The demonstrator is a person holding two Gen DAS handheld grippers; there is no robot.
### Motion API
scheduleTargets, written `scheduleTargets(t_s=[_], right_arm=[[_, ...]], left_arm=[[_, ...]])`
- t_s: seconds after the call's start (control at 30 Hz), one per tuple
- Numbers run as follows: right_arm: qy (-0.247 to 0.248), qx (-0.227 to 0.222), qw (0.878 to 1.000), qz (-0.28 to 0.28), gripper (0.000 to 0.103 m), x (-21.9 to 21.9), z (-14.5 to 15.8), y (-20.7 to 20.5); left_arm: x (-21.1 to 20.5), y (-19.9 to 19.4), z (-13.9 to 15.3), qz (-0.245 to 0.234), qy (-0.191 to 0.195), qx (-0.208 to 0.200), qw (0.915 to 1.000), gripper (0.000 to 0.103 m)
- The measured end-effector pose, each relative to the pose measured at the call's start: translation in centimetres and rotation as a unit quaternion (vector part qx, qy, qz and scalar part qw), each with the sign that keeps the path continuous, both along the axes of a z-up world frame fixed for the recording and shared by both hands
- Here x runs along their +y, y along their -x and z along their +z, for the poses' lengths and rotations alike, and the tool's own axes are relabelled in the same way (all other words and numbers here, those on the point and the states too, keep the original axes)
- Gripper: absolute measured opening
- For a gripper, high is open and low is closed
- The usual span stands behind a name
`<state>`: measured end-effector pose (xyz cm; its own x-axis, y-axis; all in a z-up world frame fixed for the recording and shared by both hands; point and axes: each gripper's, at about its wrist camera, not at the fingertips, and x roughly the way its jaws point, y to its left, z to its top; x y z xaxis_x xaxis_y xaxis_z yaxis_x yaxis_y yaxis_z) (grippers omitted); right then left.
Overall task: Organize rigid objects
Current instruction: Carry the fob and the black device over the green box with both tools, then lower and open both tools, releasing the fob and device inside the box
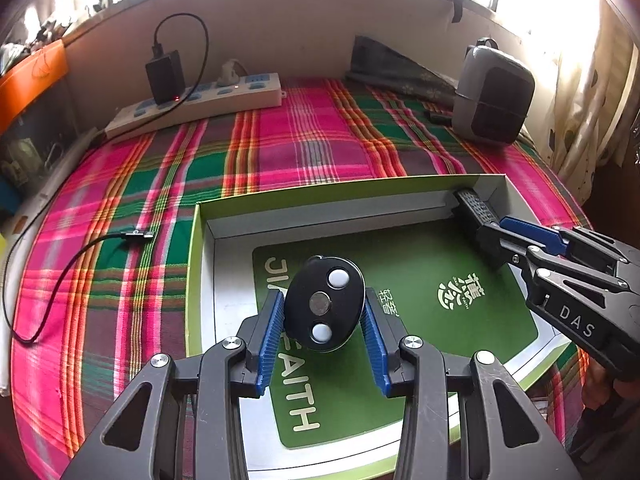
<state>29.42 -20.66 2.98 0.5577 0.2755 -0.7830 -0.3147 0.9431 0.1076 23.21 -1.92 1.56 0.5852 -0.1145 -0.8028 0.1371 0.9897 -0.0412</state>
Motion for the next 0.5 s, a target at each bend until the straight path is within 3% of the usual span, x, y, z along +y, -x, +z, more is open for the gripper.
scheduleTargets(t_s=[0.5], right_arm=[[0.003,0.001,1.0,-0.001,0.029,0.07,-0.15,-0.13]], left_arm=[[-0.28,-0.04,-0.48,0.002,-0.01,0.003,0.9999,0.038]])
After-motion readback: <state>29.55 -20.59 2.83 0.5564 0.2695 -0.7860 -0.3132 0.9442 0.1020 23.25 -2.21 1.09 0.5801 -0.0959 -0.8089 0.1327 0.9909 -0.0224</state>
